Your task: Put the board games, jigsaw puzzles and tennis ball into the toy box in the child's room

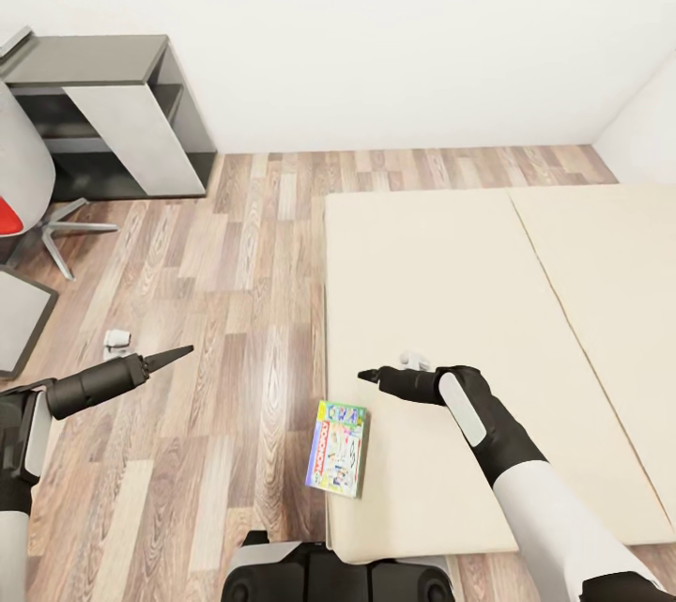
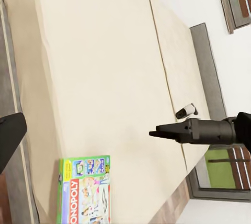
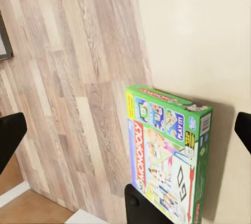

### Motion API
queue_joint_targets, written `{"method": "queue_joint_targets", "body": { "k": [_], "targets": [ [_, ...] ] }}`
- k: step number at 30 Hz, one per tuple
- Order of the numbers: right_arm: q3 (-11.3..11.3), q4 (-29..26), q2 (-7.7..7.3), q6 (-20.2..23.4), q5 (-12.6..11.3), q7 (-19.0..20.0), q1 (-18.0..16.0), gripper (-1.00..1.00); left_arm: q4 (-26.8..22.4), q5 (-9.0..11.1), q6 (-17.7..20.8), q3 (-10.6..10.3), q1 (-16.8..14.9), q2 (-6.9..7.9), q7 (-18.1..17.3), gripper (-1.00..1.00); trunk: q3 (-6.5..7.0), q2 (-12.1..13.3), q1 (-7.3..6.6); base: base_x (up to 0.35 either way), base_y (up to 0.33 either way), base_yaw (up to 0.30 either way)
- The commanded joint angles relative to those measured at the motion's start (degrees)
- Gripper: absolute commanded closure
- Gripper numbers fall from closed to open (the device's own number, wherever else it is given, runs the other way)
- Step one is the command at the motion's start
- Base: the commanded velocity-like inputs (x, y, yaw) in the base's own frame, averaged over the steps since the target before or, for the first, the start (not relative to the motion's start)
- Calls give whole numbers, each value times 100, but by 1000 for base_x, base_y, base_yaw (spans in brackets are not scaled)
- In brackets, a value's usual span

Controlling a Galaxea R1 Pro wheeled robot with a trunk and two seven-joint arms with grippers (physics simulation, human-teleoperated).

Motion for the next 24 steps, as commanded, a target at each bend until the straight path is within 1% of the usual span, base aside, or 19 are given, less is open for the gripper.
{"method": "queue_joint_targets", "body": {
  "k": [1, 3, 5, 10, 18, 24],
  "targets": [
    [-8, -3, 0, 19, 28, 34, -3, -100, 2, 5, 58, -8, -1, -9, -14, -100, 3, -8, 4, 0, 0, 0],
    [-15, -3, -3, 24, 17, 37, 12, -100, 4, 2, 57, -19, 0, -26, -8, -100, 21, -8, 4, 0, 0, 0],
    [-27, -14, -15, 45, 10, 43, 99, -100, 5, 11, 61, -26, 1, -36, -8, -100, 40, -8, 4, 0, 0, 0],
    [-40, -173, -55, 80, 6, 48, 204, -100, 6, 10, 64, -30, 1, -42, -11, -100, 86, -8, 4, 0, 0, 0],
    [-31, -235, -7, 66, 5, 49, 224, -100, 6, 9, 65, -31, 1, -43, -11, -100, 160, -8, 4, 0, 0, 0],
    [-35, -239, 1, 50, 5, 47, 226, -100, 6, 13, 65, -32, 1, -43, -7, -100, 216, -8, 4, 0, 0, 0]
  ]
}}
